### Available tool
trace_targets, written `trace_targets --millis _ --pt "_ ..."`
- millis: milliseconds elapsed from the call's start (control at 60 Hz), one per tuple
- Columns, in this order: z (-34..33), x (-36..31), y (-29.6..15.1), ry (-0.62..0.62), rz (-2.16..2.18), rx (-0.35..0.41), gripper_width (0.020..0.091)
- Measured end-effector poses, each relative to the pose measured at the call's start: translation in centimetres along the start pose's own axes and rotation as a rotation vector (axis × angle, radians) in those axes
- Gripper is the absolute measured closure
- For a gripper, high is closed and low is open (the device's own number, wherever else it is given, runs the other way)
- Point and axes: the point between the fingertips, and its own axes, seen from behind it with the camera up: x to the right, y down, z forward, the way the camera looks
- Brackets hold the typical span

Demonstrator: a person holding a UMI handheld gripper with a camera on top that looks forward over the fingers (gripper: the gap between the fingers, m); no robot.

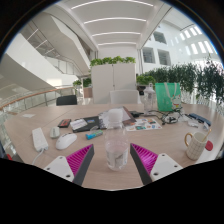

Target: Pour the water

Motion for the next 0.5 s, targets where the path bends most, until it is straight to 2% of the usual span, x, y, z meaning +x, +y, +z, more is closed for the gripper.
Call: trace_targets --millis 183,217,233,250,267,300,450,500 --pt "5.2 1.0 -1.0 0.032 -0.004 0.057 0.0289" --pt "5.8 1.1 -1.0 0.026 0.002 0.058 0.0348" --pt "6.0 1.0 -0.9 0.017 0.002 0.057 0.0439" --pt "6.2 0.9 -0.8 0.009 0.002 0.050 0.0582" --pt "6.3 1.1 -0.8 0.012 -0.001 0.047 0.0604" --pt "6.5 1.3 -0.8 0.019 0.007 0.049 0.0599" --pt "6.6 1.5 -0.9 0.022 0.003 0.066 0.0741" --pt "6.5 1.3 -0.9 0.026 -0.006 0.063 0.0749"
